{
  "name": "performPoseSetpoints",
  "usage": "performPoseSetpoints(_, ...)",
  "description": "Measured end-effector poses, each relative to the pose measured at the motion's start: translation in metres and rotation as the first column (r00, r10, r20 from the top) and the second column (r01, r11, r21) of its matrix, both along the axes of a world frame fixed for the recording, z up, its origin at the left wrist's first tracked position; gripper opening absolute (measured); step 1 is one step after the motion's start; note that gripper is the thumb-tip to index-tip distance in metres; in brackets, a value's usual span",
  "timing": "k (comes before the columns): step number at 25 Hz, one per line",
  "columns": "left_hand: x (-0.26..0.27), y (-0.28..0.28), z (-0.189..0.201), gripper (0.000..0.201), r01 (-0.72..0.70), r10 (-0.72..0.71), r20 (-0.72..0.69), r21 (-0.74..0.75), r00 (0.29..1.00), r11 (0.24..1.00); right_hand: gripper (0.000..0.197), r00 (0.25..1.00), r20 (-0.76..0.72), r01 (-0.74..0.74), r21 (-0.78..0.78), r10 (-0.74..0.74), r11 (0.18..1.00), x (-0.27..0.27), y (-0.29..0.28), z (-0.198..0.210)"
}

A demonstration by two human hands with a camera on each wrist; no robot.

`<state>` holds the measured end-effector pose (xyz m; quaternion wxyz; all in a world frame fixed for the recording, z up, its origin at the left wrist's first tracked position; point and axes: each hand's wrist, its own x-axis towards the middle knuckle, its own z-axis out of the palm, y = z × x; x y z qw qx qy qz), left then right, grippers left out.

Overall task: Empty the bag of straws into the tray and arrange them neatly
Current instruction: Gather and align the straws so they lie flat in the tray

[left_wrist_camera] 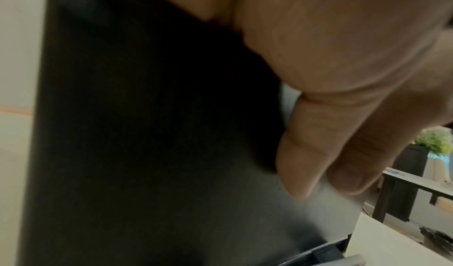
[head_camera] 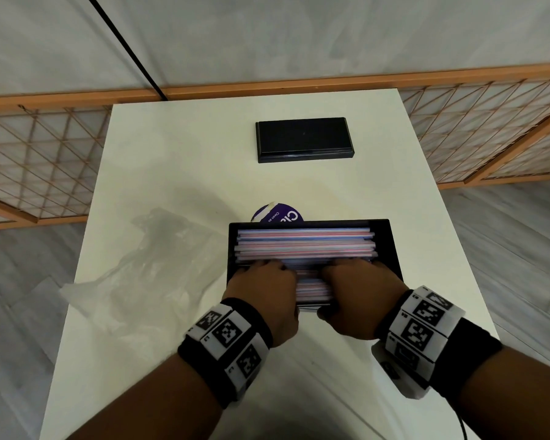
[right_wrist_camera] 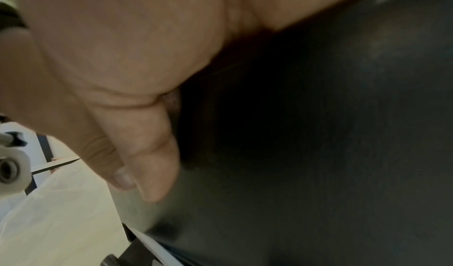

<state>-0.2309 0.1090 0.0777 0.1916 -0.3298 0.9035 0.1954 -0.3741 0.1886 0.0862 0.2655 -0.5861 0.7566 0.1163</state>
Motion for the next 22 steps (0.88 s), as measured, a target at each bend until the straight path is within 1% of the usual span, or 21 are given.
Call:
performPoseSetpoints(3,0.002,0.003,0.011,0.04,0.0,-0.001,-0.032,-0.033,0.999,0.999,0.04,1.0,0.005,-0.009,-0.023,0.009,1.0,-0.002,0.001,0.006)
performPoseSetpoints(6,0.008,0.004,0.026,0.043,-0.005,-0.006,-0.145,-0.075,0.989,0.997,0.048,1.0,-0.012,-0.007,-0.065,0.006,0.998,-0.006,0.009,0.02)
performPoseSetpoints(8,0.013,0.002,0.03,0.037,0.0,-0.013,-0.188,-0.069,0.982,0.998,0.043,1.0,-0.017,0.001,-0.141,-0.004,0.99,-0.008,0.017,0.026)
performPoseSetpoints(9,0.014,0.001,0.029,0.033,0.003,-0.013,-0.184,-0.053,0.983,0.999,0.038,1.0,0.0,0.009,-0.162,-0.01,0.987,-0.007,0.021,0.027)
performPoseSetpoints(10,0.016,0.001,0.026,0.03,0.004,-0.01,-0.169,-0.033,0.986,0.999,0.034,1.0,0.02,0.013,-0.14,-0.011,0.99,-0.006,0.023,0.027)
performPoseSetpoints(11,0.016,0.001,0.021,0.028,0.008,-0.01,-0.145,-0.012,0.989,1.0,0.031,0.999,0.041,0.01,-0.086,-0.006,0.996,-0.004,0.023,0.024)
performPoseSetpoints(13,0.015,0.003,0.012,0.028,0.014,-0.014,-0.096,0.0,0.995,1.0,0.032,0.999,0.049,-0.019,-0.007,0.019,1.0,0.0,0.023,0.015)
performPoseSetpoints(15,0.014,0.005,0.006,0.028,0.021,-0.024,-0.068,-0.038,0.997,0.999,0.039,0.999,0.022,-0.036,0.014,0.036,0.999,0.001,0.02,0.006)
performPoseSetpoints(17,0.013,0.005,0.0,0.026,0.022,-0.027,-0.067,-0.073,0.997,0.997,0.044,1.0,0.017,-0.025,-0.003,0.026,1.0,0.0,0.017,0.0)
performPoseSetpoints(19,0.013,0.005,0.0,0.024,0.015,-0.022,-0.075,-0.096,0.997,0.995,0.043,1.0,0.023,-0.013,-0.024,0.014,1.0,-0.001,0.017,-0.005)
performPoseSetpoints(22,0.013,0.005,0.003,0.023,0.001,-0.008,-0.105,-0.067,0.994,0.998,0.042,0.999,0.042,0.001,-0.056,0.001,0.998,-0.003,0.019,-0.005)
